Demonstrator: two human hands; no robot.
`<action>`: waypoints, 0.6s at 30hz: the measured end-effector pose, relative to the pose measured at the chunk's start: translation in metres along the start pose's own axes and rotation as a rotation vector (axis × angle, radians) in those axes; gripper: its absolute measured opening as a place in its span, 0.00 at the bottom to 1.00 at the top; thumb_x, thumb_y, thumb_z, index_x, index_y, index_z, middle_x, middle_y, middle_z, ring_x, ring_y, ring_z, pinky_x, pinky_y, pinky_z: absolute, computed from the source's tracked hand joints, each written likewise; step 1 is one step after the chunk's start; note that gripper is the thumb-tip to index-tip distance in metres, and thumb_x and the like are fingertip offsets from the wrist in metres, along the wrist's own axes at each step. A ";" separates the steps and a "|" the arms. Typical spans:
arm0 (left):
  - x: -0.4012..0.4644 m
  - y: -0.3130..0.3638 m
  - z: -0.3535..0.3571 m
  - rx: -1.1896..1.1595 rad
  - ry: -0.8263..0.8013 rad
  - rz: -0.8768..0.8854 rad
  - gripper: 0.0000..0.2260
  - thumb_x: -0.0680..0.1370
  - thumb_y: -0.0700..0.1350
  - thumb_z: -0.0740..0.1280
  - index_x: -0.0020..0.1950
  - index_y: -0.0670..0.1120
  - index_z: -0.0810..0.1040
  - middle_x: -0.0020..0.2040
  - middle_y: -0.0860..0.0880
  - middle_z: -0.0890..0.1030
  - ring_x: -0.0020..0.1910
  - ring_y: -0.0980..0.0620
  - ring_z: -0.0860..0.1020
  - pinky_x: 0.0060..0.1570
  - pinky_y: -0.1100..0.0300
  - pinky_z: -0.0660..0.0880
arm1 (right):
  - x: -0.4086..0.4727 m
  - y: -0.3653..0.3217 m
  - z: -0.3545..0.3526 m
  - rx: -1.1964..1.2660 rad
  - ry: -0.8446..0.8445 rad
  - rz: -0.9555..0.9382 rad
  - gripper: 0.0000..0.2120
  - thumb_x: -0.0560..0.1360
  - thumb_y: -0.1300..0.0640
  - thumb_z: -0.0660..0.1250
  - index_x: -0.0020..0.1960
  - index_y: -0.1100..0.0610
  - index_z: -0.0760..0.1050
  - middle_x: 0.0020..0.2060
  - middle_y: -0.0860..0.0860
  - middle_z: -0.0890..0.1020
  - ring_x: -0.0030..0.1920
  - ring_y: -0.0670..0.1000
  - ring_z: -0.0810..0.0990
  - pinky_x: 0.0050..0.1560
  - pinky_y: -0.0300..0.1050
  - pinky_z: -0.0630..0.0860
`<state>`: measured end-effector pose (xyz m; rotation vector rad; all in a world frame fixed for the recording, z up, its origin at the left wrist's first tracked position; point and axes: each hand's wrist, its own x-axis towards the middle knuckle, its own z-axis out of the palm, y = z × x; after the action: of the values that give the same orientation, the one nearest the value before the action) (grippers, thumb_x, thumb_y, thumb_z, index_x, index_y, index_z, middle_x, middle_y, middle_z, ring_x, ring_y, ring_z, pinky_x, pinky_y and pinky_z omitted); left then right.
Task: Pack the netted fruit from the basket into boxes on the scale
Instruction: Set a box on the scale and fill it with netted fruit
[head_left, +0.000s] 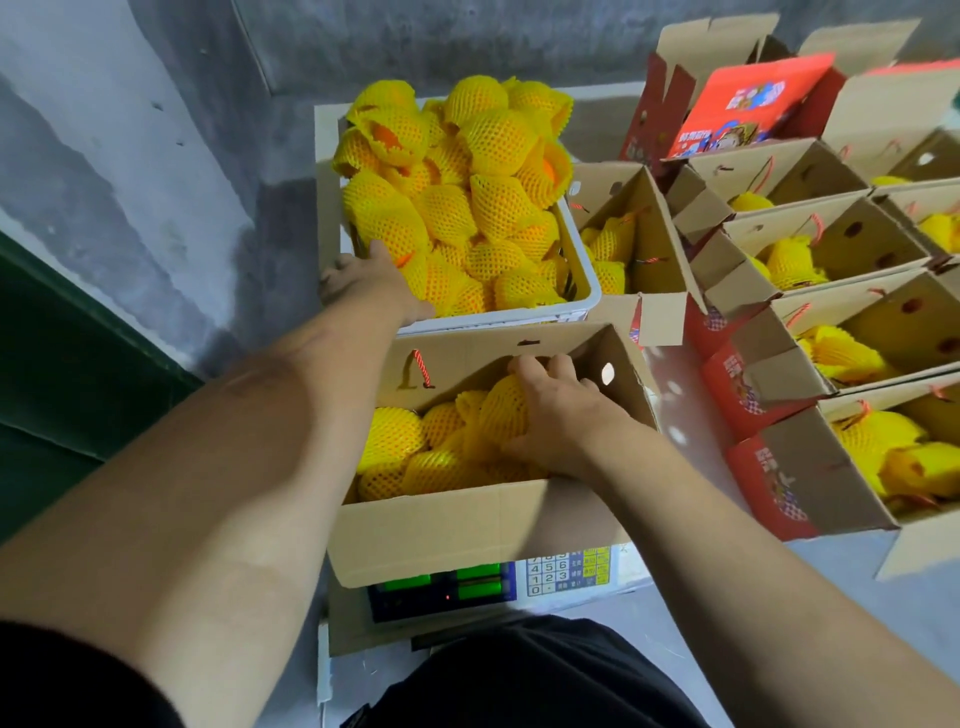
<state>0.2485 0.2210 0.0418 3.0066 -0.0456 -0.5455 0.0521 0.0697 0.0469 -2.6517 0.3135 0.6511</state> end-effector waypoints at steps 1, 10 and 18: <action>-0.001 0.000 0.000 -0.027 0.007 -0.017 0.50 0.74 0.63 0.76 0.84 0.47 0.50 0.79 0.35 0.62 0.77 0.33 0.65 0.71 0.41 0.68 | -0.001 0.000 0.000 -0.016 -0.007 0.014 0.41 0.73 0.45 0.76 0.77 0.46 0.55 0.70 0.56 0.63 0.69 0.66 0.69 0.67 0.66 0.73; 0.003 -0.018 -0.008 -0.388 0.066 0.057 0.44 0.71 0.57 0.80 0.77 0.49 0.57 0.73 0.38 0.66 0.68 0.33 0.72 0.62 0.44 0.74 | -0.023 0.004 -0.004 -0.009 0.265 -0.014 0.36 0.73 0.35 0.68 0.75 0.47 0.62 0.68 0.55 0.73 0.67 0.63 0.71 0.65 0.60 0.72; -0.044 -0.037 -0.033 -1.174 -0.060 0.007 0.41 0.58 0.60 0.76 0.66 0.55 0.62 0.63 0.48 0.76 0.57 0.45 0.80 0.49 0.48 0.83 | -0.041 -0.004 -0.010 0.201 0.589 -0.109 0.26 0.77 0.46 0.69 0.72 0.53 0.70 0.64 0.58 0.76 0.64 0.63 0.73 0.62 0.55 0.71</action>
<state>0.2193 0.2625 0.0844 1.8443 0.1914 -0.4311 0.0217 0.0736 0.0762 -2.5836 0.3659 -0.2025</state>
